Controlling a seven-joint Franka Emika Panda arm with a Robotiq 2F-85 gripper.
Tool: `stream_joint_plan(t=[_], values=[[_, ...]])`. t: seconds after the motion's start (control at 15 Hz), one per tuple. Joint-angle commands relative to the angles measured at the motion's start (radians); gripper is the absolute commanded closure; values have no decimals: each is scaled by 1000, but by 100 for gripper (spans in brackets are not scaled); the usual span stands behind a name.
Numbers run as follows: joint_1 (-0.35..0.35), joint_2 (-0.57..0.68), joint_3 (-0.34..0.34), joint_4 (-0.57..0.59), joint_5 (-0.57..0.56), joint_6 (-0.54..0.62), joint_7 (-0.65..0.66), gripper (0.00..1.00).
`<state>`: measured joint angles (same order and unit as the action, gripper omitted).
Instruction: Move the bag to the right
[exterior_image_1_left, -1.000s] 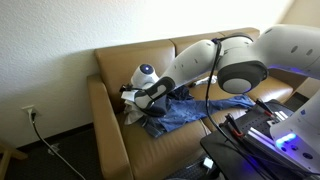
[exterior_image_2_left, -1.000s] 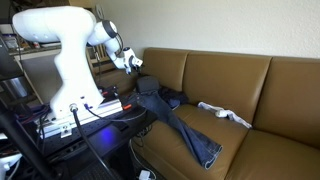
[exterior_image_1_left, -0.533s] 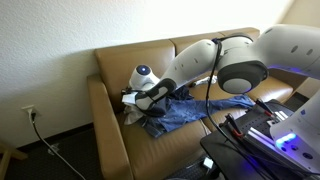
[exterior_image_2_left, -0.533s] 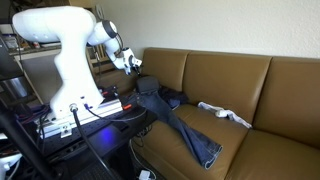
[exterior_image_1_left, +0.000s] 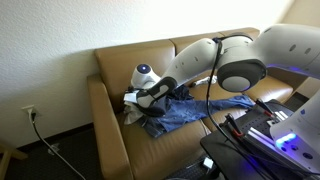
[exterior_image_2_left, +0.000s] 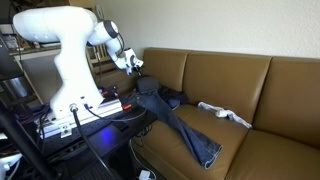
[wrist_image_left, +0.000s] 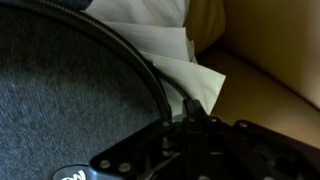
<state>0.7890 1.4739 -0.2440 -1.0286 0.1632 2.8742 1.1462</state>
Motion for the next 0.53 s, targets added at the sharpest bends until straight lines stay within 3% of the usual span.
stream_joint_plan(t=[0.0, 0.13, 0.47], values=[[-82, 0, 58, 56, 0, -41, 42, 100], [-118, -20, 69, 54, 40, -15, 44, 100], [-206, -167, 78, -94, 138, 177, 62, 100]])
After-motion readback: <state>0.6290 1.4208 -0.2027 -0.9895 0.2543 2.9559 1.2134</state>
